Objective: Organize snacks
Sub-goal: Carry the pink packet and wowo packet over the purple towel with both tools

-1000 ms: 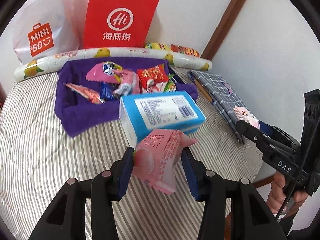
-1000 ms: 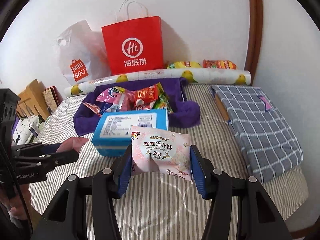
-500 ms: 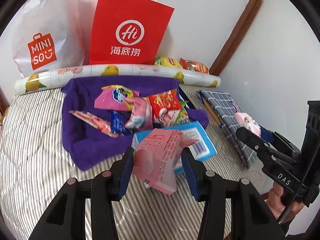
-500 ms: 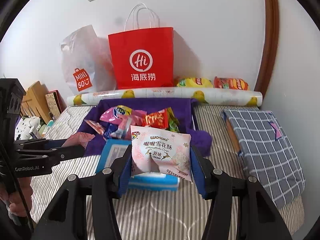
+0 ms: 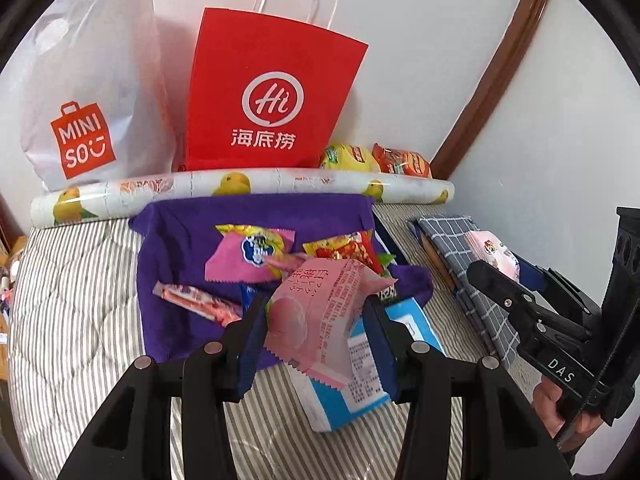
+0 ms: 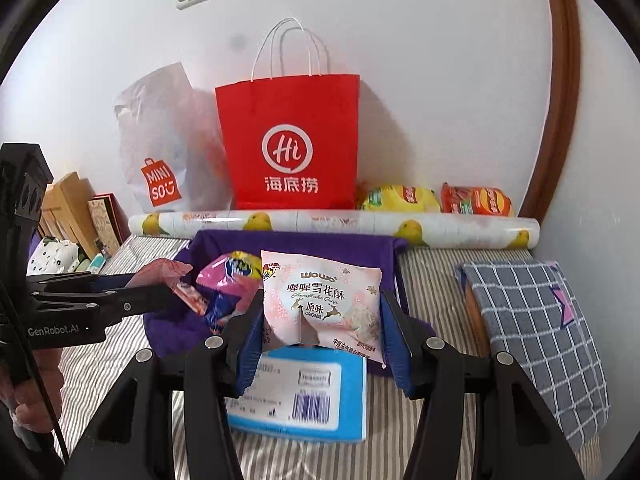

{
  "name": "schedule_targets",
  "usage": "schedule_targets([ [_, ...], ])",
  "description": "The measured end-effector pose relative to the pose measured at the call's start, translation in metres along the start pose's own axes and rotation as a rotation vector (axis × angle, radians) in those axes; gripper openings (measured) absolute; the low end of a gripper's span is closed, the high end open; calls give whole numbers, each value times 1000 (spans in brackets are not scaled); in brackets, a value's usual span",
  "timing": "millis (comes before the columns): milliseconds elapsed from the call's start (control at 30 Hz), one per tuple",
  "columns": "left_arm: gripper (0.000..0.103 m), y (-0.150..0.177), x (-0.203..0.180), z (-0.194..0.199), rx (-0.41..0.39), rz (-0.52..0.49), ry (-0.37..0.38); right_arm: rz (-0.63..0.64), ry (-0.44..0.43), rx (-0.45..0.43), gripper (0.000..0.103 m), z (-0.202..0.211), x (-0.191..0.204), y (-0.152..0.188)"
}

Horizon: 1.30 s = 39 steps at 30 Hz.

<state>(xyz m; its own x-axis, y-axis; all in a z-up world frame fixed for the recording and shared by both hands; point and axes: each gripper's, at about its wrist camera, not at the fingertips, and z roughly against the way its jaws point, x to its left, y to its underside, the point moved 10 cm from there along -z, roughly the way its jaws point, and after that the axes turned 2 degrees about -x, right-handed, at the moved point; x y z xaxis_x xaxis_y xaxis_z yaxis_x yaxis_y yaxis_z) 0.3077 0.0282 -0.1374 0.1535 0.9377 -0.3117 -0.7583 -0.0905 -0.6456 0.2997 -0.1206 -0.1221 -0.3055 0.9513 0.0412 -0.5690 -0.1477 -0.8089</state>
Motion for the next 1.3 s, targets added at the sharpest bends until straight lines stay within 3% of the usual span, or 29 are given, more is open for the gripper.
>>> schedule_targets([
  [1300, 46, -47, 62, -38, -3, 44, -92, -48, -15, -9, 53, -76, -16, -44],
])
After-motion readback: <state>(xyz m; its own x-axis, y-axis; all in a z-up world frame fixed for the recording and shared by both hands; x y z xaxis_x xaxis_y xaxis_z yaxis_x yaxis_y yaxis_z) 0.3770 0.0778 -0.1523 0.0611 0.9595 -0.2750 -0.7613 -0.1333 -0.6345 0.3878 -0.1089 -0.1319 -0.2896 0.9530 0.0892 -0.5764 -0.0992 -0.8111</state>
